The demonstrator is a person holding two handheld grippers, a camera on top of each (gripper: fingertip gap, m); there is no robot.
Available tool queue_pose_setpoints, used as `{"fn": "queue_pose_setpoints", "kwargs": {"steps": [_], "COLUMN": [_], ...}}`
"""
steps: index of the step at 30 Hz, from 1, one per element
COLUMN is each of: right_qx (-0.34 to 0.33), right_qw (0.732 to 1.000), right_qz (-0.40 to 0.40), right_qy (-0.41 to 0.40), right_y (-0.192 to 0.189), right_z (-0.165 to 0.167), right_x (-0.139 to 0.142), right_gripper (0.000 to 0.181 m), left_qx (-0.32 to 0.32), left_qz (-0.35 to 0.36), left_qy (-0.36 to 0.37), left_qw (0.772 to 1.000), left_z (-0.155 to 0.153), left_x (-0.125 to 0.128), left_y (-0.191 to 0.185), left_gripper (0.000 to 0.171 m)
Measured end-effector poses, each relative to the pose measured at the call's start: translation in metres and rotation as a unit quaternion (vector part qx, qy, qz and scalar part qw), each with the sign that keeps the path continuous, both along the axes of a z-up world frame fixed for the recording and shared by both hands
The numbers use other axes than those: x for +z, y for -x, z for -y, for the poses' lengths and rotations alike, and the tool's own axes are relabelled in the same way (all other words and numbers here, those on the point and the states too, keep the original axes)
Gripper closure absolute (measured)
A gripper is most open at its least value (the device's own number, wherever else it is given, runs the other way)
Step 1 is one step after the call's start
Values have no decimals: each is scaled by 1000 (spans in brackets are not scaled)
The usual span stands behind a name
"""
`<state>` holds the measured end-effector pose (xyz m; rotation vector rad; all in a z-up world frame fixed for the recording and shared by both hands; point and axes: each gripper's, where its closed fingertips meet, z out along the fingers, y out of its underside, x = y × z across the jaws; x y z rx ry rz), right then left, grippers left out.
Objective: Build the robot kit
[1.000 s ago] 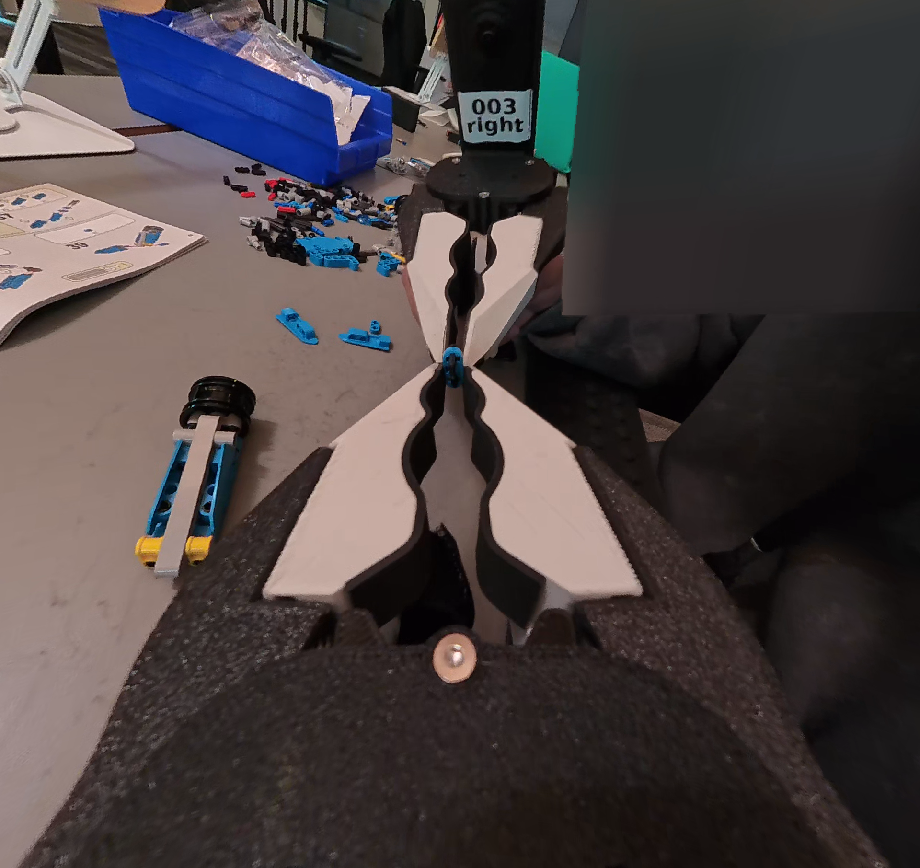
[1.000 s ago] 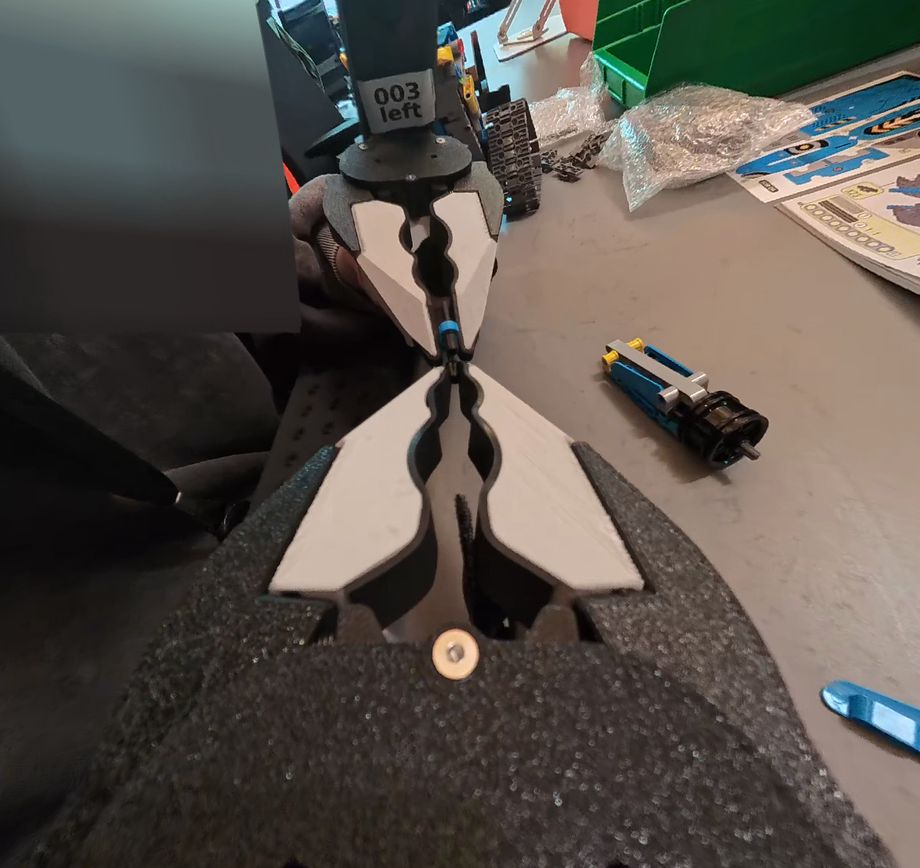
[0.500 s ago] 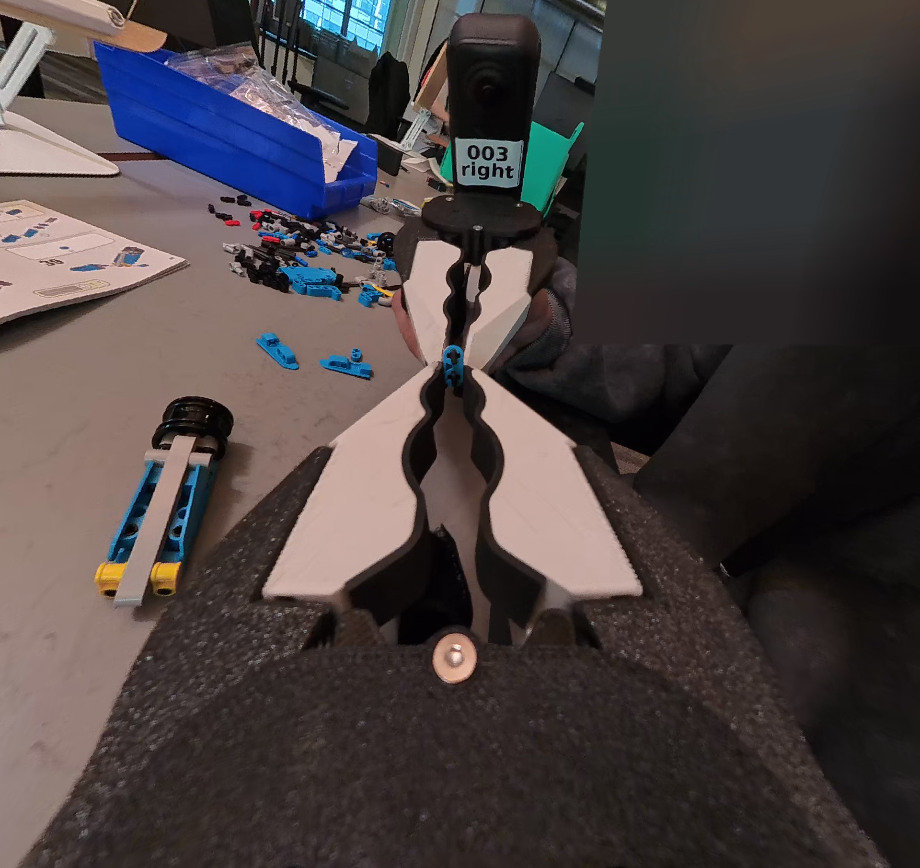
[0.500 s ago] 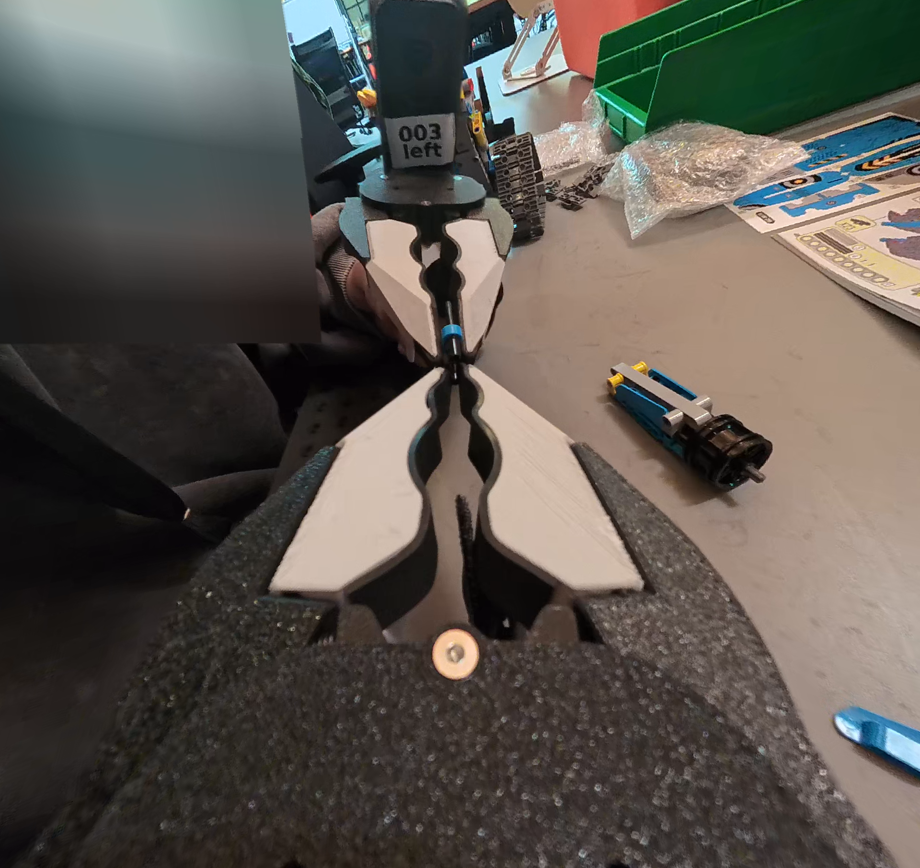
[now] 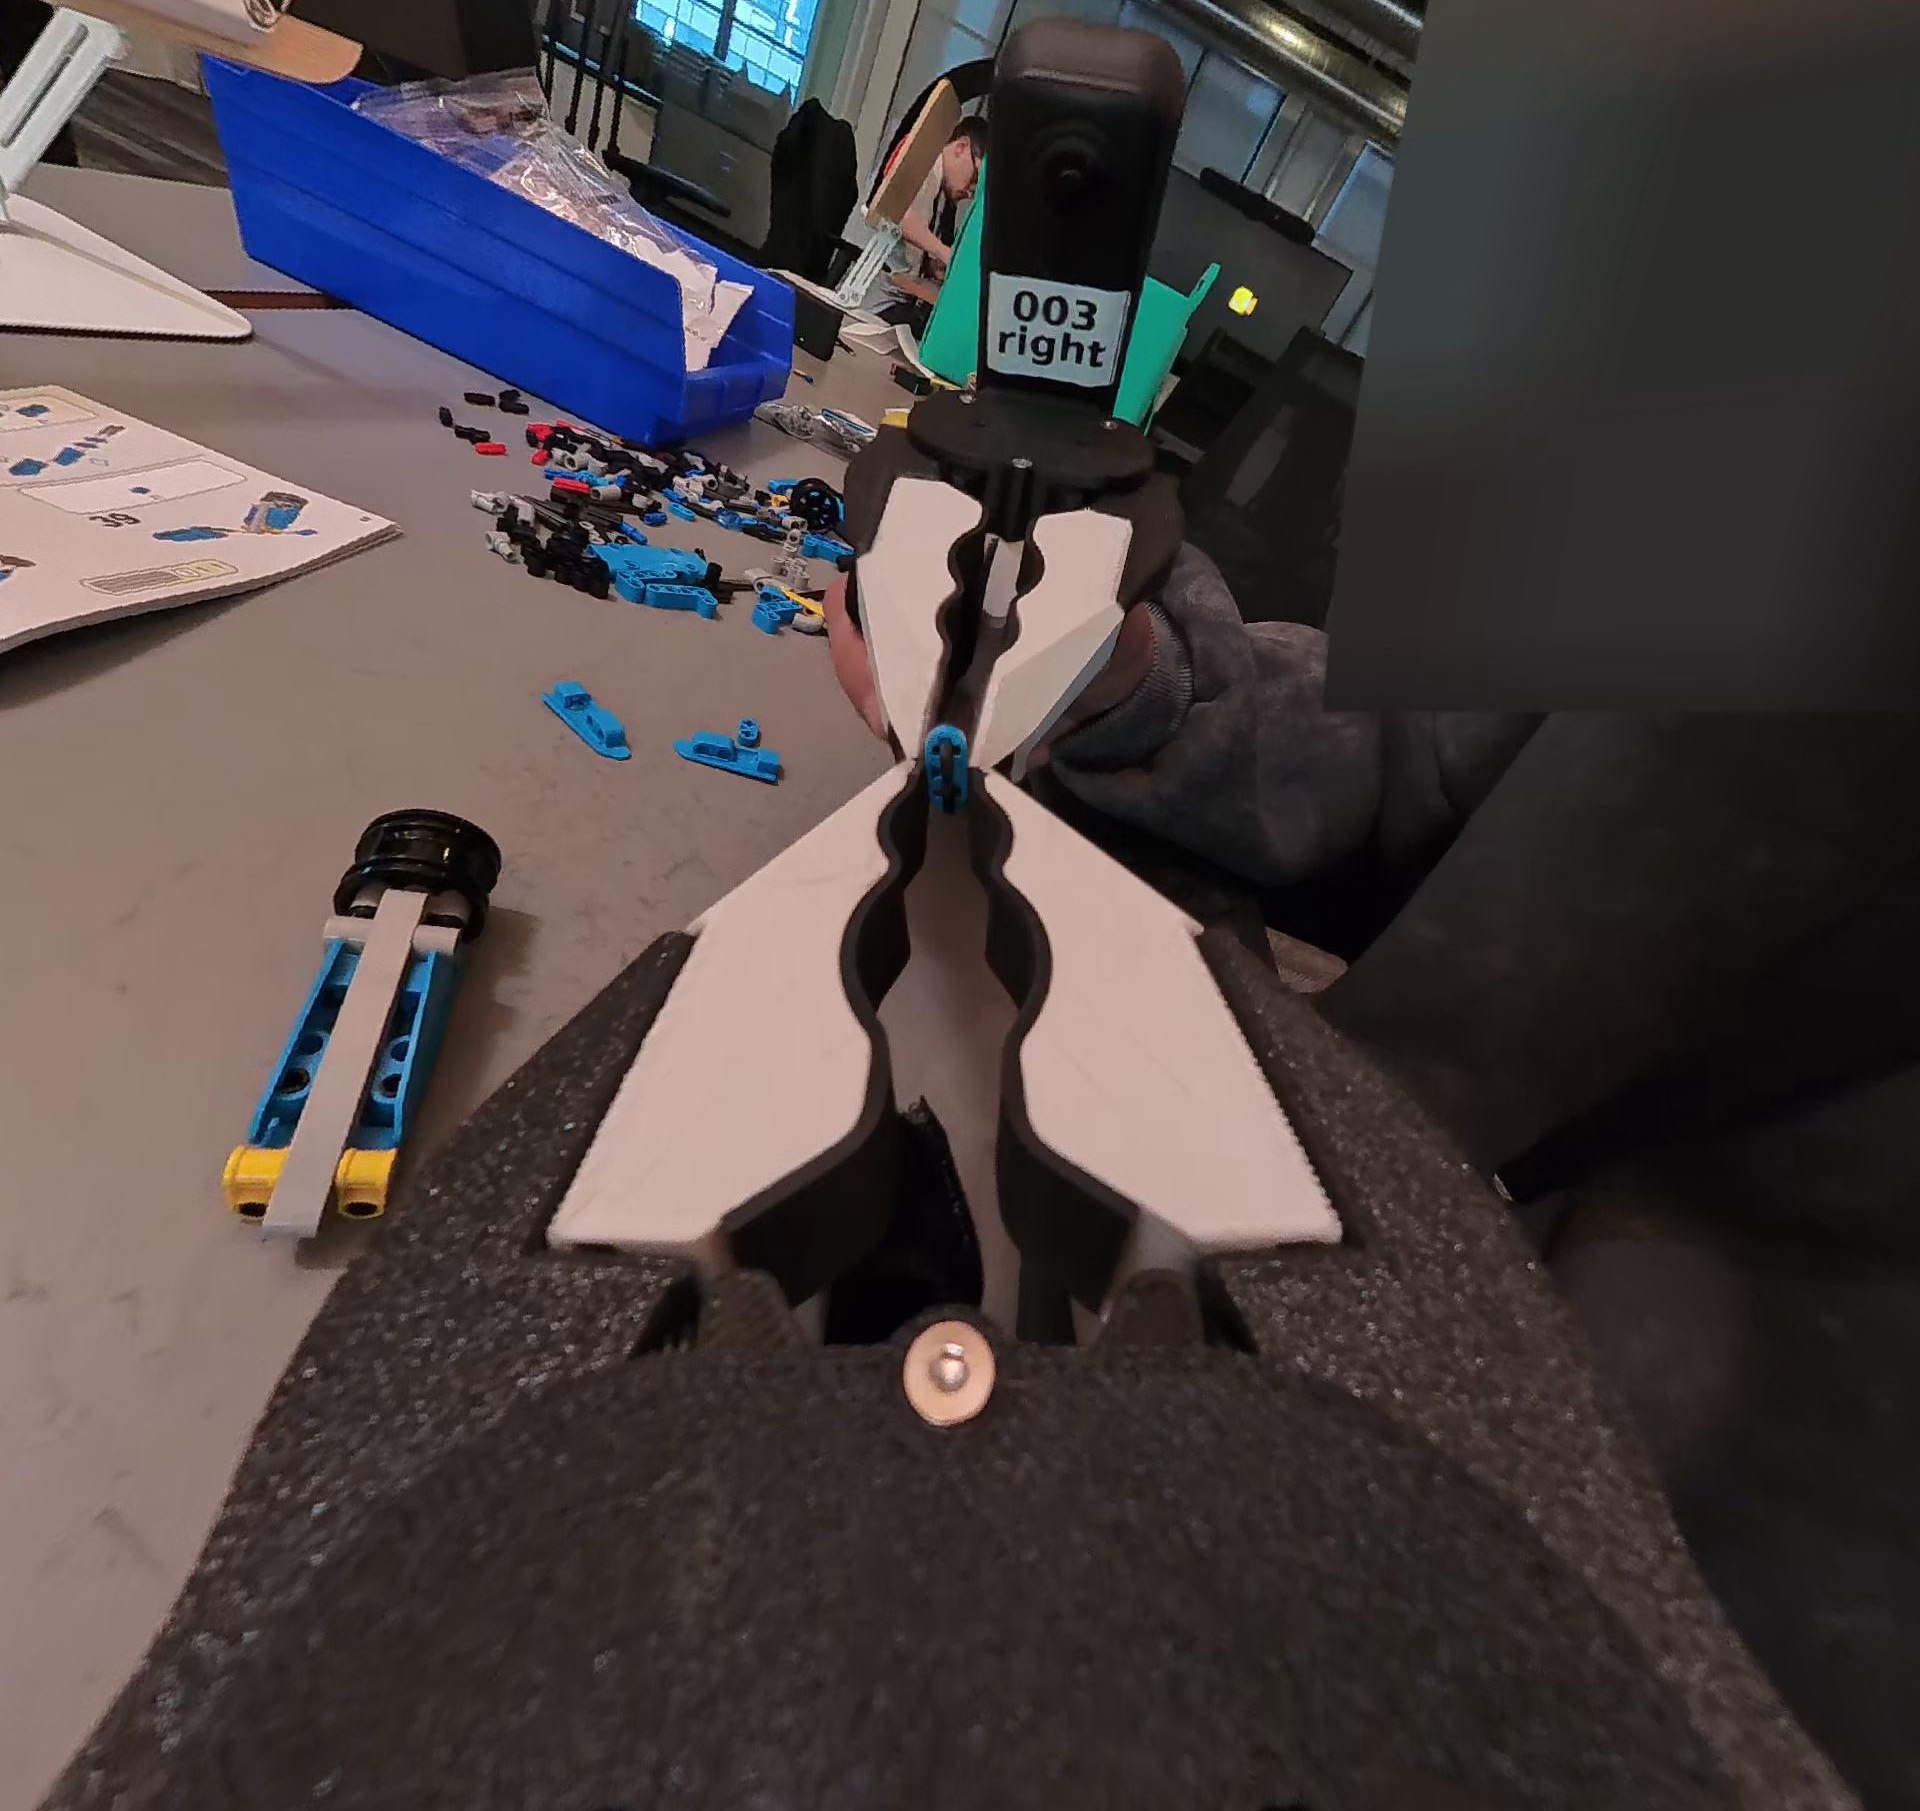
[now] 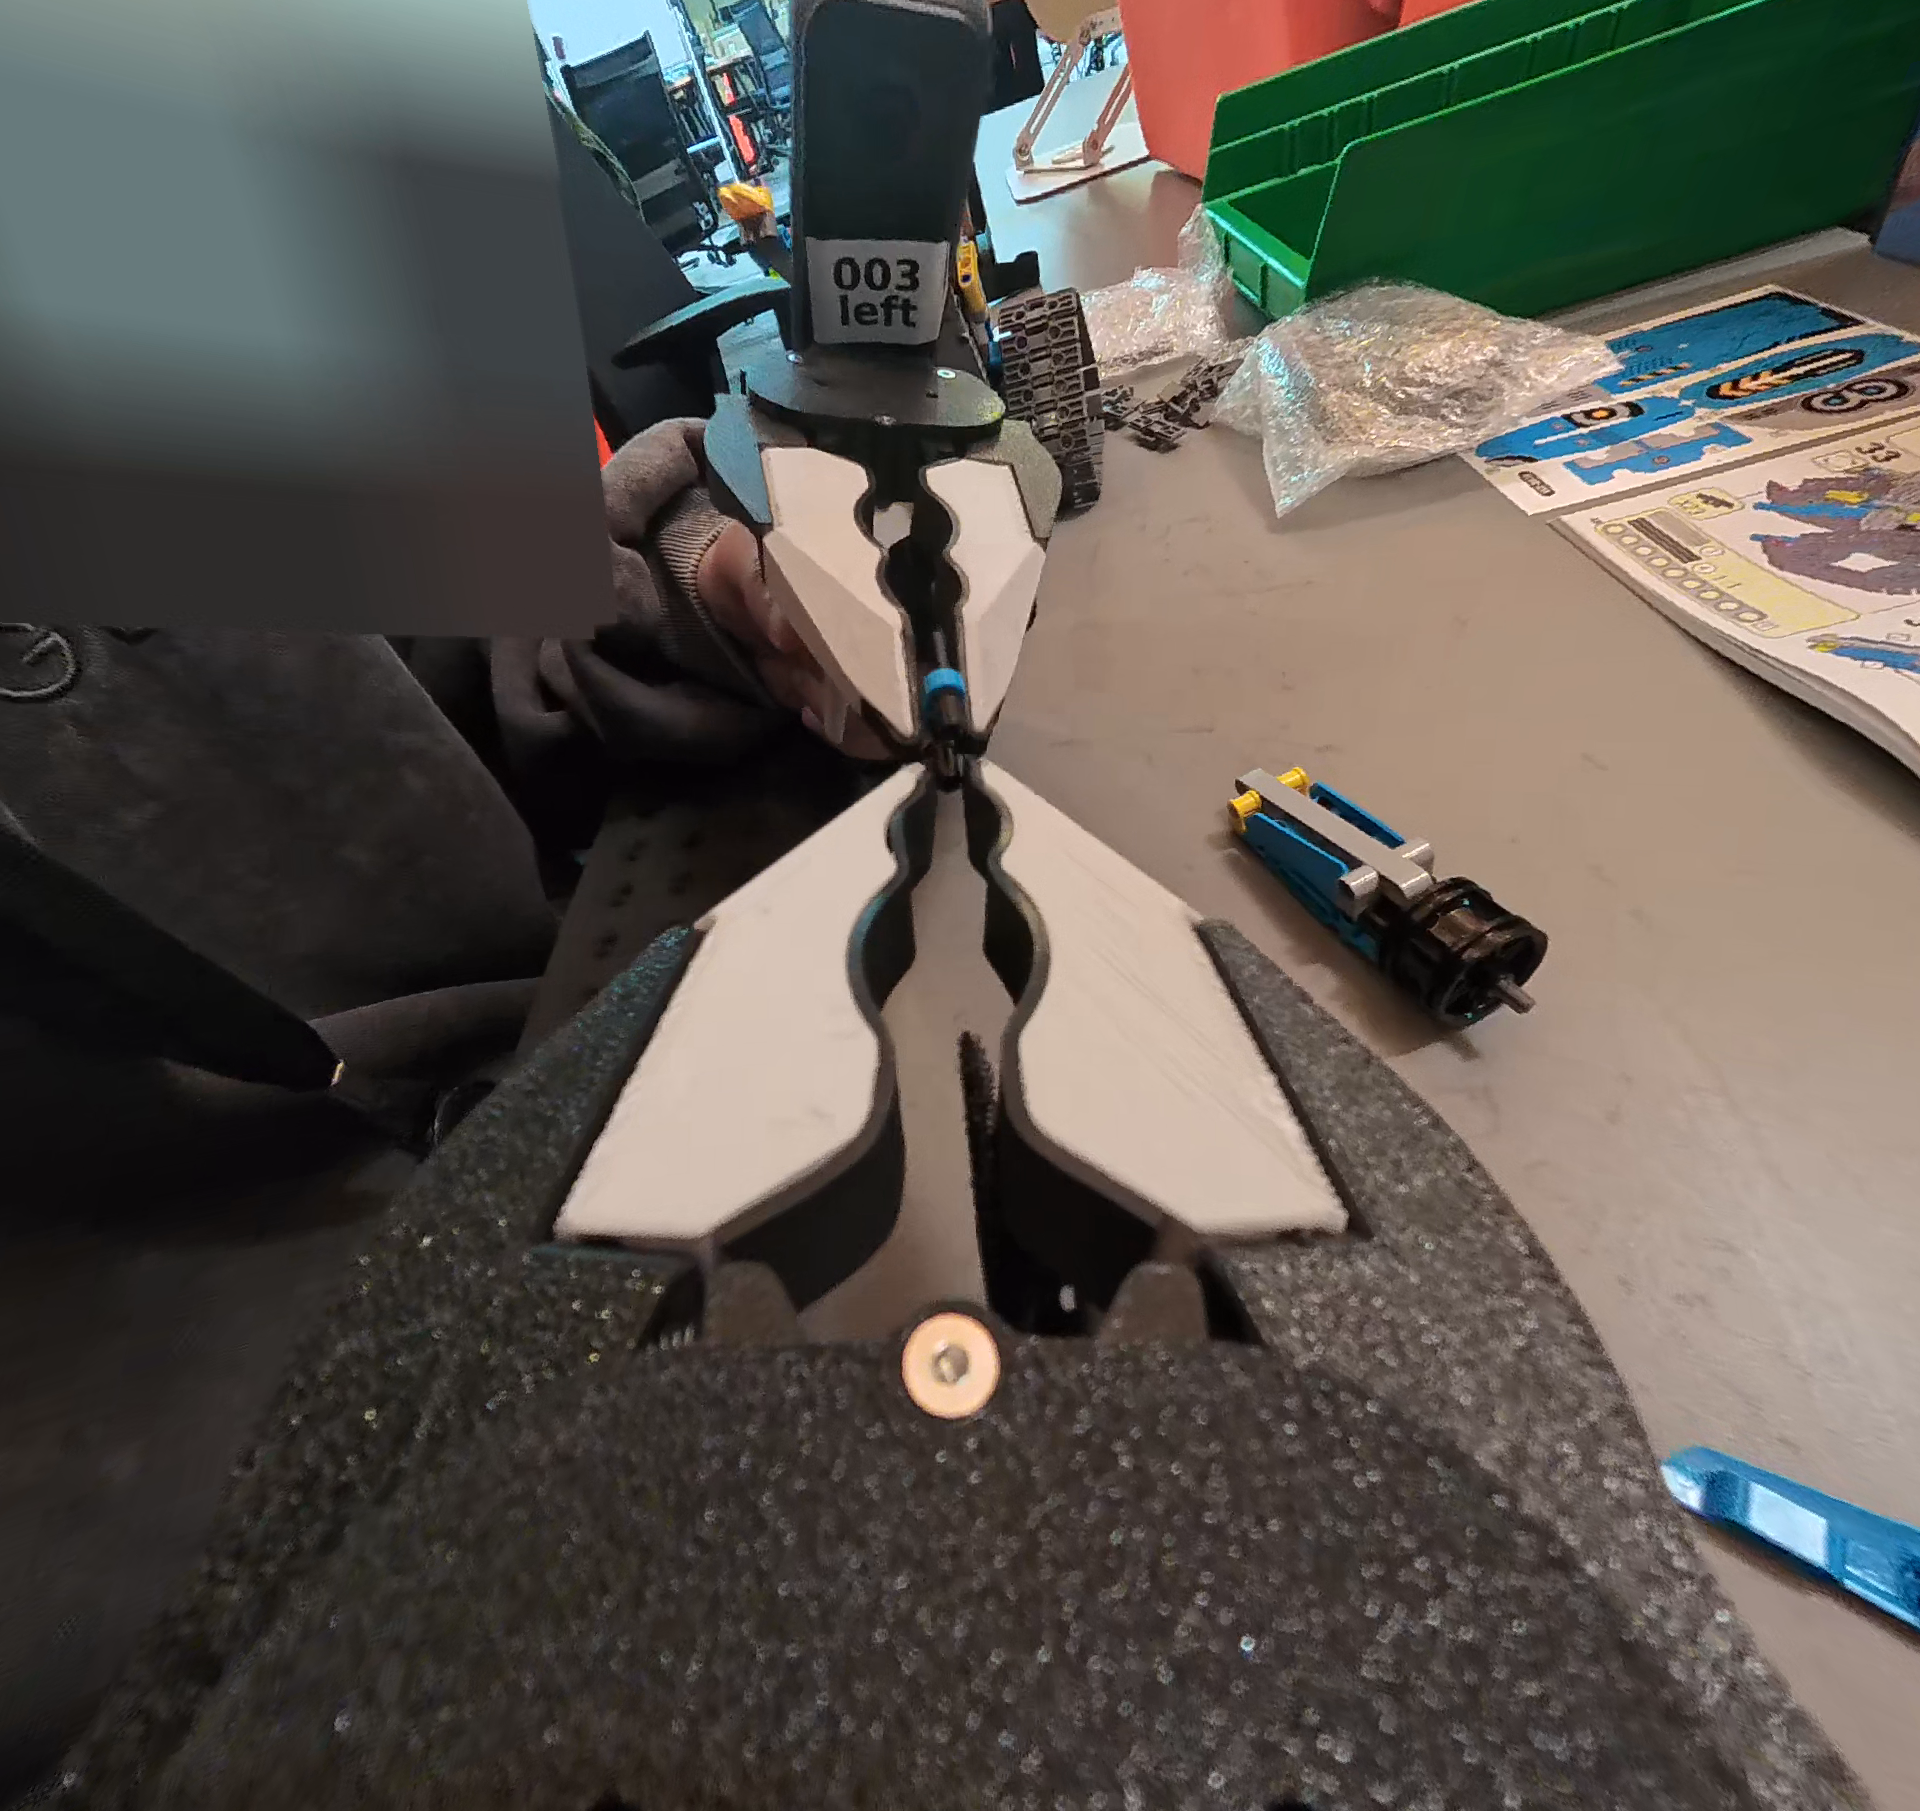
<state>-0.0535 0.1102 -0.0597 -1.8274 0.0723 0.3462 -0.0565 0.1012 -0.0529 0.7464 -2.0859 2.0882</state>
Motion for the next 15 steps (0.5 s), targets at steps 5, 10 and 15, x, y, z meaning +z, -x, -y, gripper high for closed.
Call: {"fn": "queue_pose_setpoints", "kwargs": {"steps": [5,10,15], "right_qx": [9,-1,-6], "right_qw": [1000,1000,1000], "right_qz": [12,26,18], "right_qy": [8,11,1], "right_y": [3,0,-1], "right_z": [2,2,1], "right_x": [-1,-3,0], "right_gripper": [178,178,179], "left_qx": [-2,10,15], "left_qz": [7,15,16], "left_qy": [-12,-18,-7], "left_qw": [1000,1000,1000], "left_z": [3,3,3], "left_x": [-3,-5,-2], "left_y": [2,0,-2], "left_gripper": [165,165,165]}}
